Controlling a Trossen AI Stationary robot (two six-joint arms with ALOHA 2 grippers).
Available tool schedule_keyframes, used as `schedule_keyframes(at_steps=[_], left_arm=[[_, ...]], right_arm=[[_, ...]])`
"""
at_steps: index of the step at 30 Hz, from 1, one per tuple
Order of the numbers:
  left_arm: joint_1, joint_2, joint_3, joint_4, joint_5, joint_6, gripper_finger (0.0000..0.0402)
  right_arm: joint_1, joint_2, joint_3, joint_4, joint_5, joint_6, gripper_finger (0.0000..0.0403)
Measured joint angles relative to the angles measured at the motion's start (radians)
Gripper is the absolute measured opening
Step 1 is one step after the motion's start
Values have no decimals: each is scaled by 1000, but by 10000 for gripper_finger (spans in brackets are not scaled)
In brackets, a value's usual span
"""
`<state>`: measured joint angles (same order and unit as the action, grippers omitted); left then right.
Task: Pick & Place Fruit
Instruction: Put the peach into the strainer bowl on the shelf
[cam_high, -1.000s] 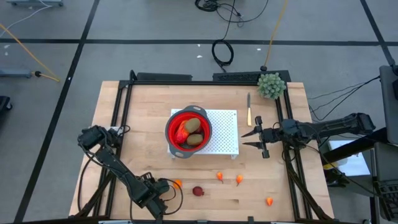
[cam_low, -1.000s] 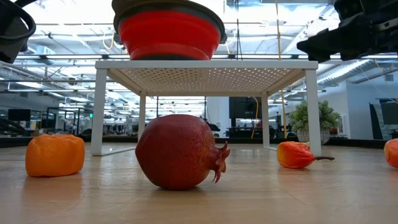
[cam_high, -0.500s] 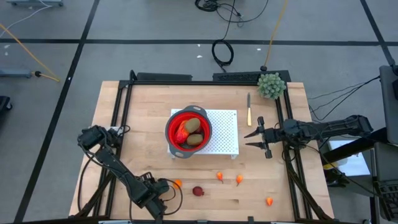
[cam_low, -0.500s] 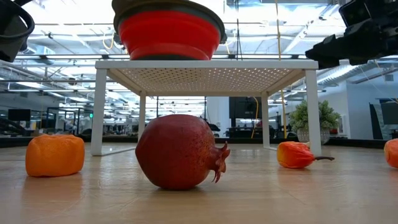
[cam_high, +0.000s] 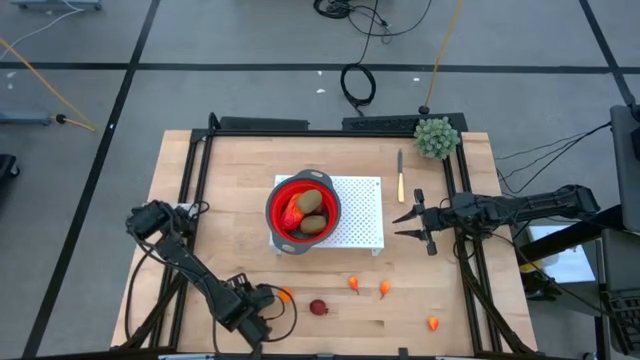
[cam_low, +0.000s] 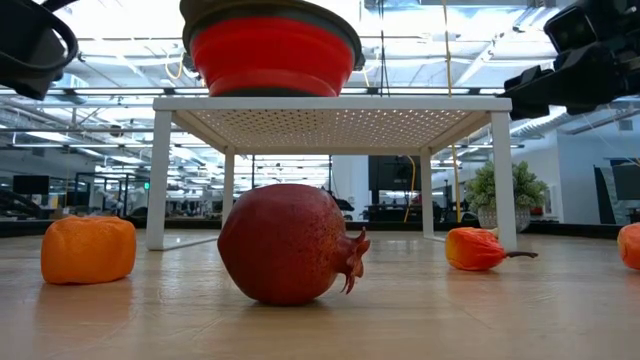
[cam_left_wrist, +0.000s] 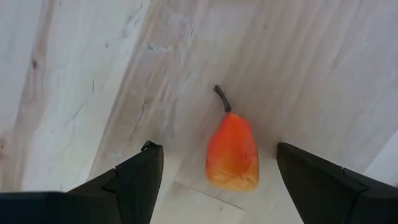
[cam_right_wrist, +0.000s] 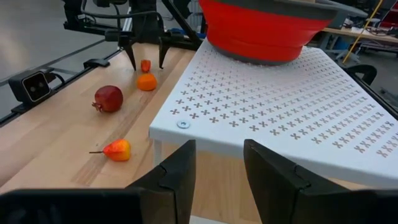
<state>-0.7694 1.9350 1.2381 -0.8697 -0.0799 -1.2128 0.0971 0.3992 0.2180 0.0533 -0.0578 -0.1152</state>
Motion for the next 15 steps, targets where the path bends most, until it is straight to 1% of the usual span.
schedule_keyframes(at_steps=[3,10,15], left_arm=[[10,0,0,0,0,18,289],[14,1,-1,7,-11,33,213],[14,1,-1,7,-16,30,168]], right_arm=[[0,0,0,-5,0,0,130],[0,0,0,-6,0,0,130],[0,0,0,-6,0,0,130]])
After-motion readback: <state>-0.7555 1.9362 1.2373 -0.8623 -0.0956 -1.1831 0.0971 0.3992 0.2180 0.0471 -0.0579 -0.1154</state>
